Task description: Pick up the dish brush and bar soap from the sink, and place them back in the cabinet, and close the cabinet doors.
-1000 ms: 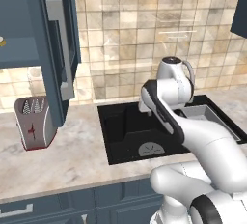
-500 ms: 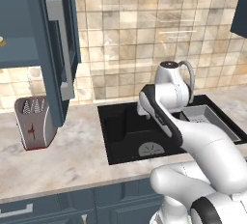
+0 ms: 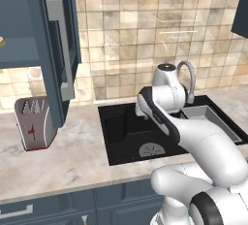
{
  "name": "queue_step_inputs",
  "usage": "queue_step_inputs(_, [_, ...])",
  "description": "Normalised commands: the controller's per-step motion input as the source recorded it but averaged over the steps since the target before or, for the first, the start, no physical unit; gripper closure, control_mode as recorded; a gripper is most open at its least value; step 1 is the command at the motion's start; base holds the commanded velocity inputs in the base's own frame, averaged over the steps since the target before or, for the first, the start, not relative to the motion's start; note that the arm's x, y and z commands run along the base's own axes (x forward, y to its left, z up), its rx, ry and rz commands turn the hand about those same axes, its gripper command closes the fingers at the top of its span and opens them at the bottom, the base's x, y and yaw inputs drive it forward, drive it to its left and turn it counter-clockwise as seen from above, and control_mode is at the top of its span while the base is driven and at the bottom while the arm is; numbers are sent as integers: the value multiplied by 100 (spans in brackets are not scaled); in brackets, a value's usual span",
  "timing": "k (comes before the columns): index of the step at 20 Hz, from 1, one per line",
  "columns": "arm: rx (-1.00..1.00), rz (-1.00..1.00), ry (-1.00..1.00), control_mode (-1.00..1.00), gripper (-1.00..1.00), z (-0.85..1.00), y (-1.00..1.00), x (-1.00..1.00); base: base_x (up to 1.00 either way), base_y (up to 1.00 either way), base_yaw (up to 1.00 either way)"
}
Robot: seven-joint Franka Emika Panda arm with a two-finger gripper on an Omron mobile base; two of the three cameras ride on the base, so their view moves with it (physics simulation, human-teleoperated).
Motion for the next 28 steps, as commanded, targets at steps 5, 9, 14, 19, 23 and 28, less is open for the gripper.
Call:
queue_step_inputs(5, [0,0,2,-100,-100,-12,12,8,0,0,0])
queue_step_inputs(9, [0,0,4,-100,-100,-13,10,2,0,0,0])
queue_step_inputs(14, [0,0,2,-100,-100,-6,3,9,0,0,0])
queue_step_inputs(19, [0,0,0,-100,-100,0,0,21,0,0,0])
queue_step_inputs(23, [0,0,0,-100,-100,-1,0,25,0,0,0])
queue_step_inputs(28, [0,1,2,-100,-100,-3,0,24,0,0,0])
